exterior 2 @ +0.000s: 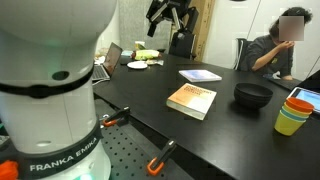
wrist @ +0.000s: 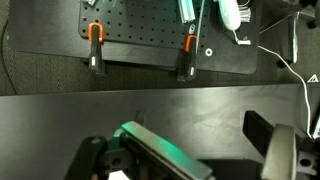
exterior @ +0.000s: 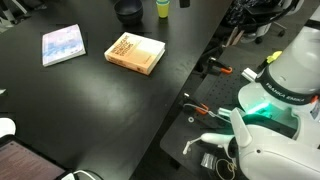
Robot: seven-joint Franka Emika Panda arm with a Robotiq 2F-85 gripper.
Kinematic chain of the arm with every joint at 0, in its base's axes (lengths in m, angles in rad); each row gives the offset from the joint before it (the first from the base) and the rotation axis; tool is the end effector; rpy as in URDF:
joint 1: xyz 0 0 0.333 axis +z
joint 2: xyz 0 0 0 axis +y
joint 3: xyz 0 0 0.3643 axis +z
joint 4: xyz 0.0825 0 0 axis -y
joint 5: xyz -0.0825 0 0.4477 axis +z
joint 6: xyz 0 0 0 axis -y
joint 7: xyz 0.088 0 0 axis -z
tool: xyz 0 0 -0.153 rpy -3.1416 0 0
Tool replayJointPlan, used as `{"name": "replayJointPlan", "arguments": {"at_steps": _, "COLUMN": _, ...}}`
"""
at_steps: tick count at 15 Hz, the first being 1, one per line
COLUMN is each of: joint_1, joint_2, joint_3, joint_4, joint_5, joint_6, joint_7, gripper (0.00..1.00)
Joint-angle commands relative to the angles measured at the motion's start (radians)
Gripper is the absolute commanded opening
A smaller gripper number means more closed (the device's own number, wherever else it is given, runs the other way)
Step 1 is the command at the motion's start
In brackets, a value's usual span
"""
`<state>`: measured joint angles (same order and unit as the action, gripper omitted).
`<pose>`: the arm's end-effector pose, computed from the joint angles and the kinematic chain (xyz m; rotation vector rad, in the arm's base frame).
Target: Open the book on the table and flip a bunch of pages at once
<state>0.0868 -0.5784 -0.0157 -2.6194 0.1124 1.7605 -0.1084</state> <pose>0.3470 0.0402 0.3833 -2.9846 -0.2189 0.4198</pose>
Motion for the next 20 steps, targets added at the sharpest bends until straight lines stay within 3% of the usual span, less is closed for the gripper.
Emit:
{"name": "replayJointPlan", "arguments": {"at_steps": 1, "joint_1": -0.027, "joint_2": 0.030, "joint_3": -0.004, "joint_4": 0.005, "joint_5": -0.012, "joint_6": 0.057, "joint_7": -0.008, "gripper": 1.00}}
{"name": "replayJointPlan", "arguments": {"at_steps": 6, "joint_1": -0.085, "joint_2": 0.177, "joint_3": -0.042, "joint_4": 0.024, "joint_5": -0.056, "joint_6": 0.295, "joint_7": -0.026, "gripper": 1.00}}
{"name": "replayJointPlan", "arguments": {"at_steps": 12, "joint_1": -0.104, "joint_2": 0.404, "joint_3": -0.118, "joint_4": 0.044, "joint_5": -0.006, "joint_6": 0.612, "joint_7": -0.147, "gripper": 1.00}}
{"name": "replayJointPlan", "arguments": {"at_steps": 16, "joint_1": -0.101, "joint_2": 0.560, "joint_3": -0.148, "joint_4": 0.091, "joint_5": 0.150, "joint_6": 0.750, "joint_7": -0.293, "gripper": 1.00}}
{"name": "replayJointPlan", "arguments": {"at_steps": 20, "joint_1": -0.136, "joint_2": 0.697, "joint_3": -0.111, "joint_4": 0.167, "joint_5": 0.344, "joint_6": 0.783, "joint_7": -0.463, "gripper": 1.00}}
